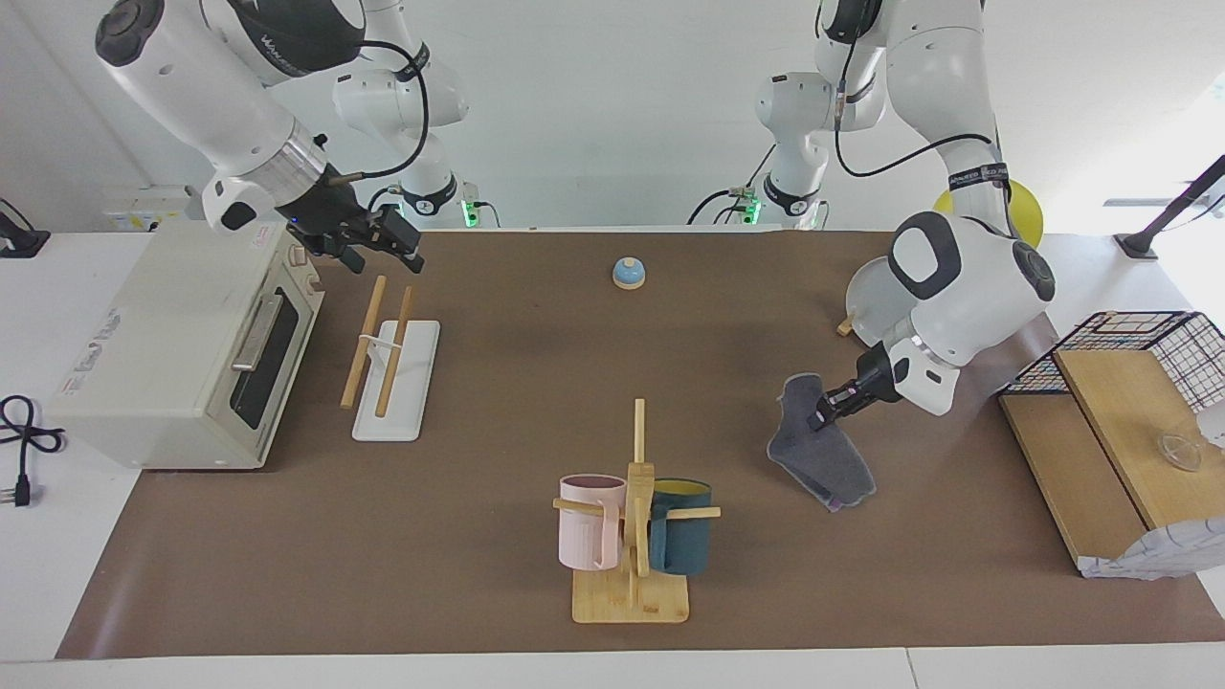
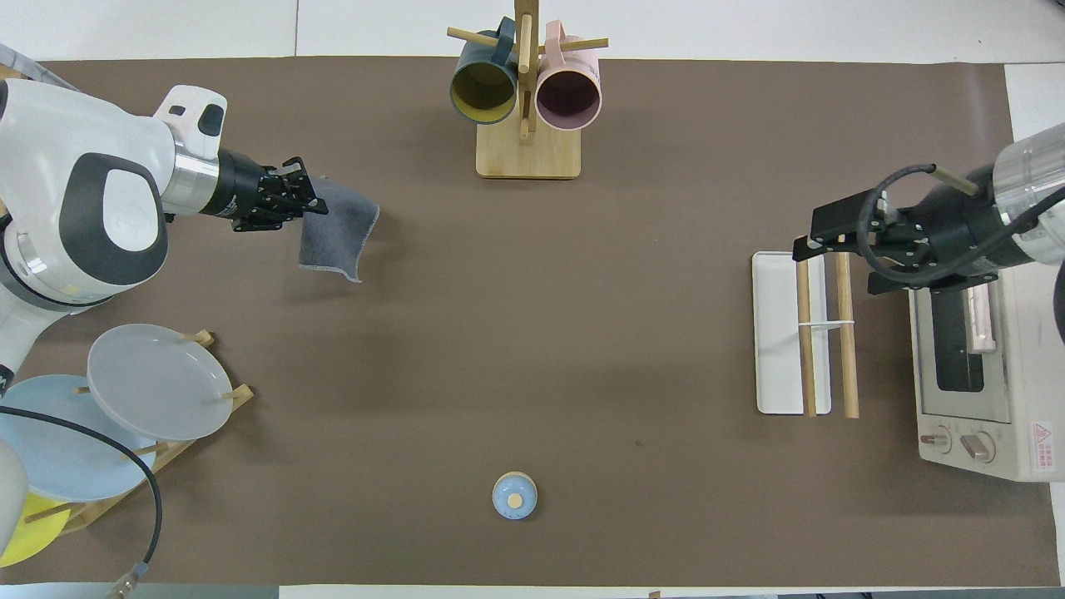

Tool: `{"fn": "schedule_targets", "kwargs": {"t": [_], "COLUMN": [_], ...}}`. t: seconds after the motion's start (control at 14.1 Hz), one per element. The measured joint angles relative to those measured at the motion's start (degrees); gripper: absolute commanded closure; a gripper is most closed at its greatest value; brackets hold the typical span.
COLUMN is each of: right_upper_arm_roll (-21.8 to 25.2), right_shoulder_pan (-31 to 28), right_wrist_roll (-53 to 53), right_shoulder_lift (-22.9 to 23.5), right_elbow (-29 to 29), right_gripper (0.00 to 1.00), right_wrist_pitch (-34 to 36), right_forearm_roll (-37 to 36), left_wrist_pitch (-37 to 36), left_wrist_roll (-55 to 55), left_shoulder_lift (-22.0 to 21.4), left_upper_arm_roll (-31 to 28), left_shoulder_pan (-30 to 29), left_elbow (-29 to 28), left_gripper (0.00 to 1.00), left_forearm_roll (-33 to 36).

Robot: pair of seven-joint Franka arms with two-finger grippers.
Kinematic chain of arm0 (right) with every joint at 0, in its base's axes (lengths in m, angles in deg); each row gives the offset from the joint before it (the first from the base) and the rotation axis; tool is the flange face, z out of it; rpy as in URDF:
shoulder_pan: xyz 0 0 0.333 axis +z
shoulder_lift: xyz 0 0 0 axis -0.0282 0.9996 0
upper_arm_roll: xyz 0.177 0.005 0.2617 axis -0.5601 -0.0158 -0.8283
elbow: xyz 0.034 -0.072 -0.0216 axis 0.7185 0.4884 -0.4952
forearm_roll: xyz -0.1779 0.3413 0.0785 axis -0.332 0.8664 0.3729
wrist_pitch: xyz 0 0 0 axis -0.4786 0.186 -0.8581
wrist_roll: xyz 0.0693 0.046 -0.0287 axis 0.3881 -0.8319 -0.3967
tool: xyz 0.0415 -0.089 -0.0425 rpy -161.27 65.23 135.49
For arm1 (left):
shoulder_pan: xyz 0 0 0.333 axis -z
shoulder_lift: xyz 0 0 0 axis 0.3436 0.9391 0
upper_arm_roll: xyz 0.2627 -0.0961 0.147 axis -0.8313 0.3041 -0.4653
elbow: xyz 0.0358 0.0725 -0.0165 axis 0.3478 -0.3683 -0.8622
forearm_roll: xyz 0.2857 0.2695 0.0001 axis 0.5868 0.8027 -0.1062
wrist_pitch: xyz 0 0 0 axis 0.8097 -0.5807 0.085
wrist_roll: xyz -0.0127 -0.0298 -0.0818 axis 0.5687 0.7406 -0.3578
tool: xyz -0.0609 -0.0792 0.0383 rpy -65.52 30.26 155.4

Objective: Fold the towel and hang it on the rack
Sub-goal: 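Lift the towel with the left gripper while the right gripper approaches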

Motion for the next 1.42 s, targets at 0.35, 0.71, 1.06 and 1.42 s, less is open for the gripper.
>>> {"fn": "schedule_targets", "kwargs": {"t": [0.35,0.71,1.06,1.42], "right_upper_arm_roll": [-0.2,-0.34,-0.28,-0.32], "right_shoulder_pan": [6.9,13.3,15.49,22.77], "right_wrist_roll": [17.67,38.08,52.24,60.64], "right_shoulder_lift": [-0.65,-1.36,-1.84,-1.95], "right_elbow": [5.14,11.93,14.7,15.48], "right_gripper": [0.0,0.0,0.0,0.0], "right_wrist_pitch": [-11.85,-27.03,-37.06,-47.4], "right_forearm_roll": [8.42,19.1,28.36,31.06], "left_wrist_pitch": [-3.86,-5.56,-5.8,-5.87], "left_wrist_roll": [15.07,34.12,51.75,70.97], "left_shoulder_lift": [-2.95,-5.18,-10.1,-13.04], "left_upper_arm_roll": [0.81,2.45,3.67,5.01], "left_shoulder_pan": [0.37,1.73,1.9,2.13], "left_elbow": [2.72,5.56,5.71,5.7], "left_gripper": [1.0,1.0,1.0,1.0], "left_forearm_roll": [0.07,0.08,-0.2,-1.14]}}
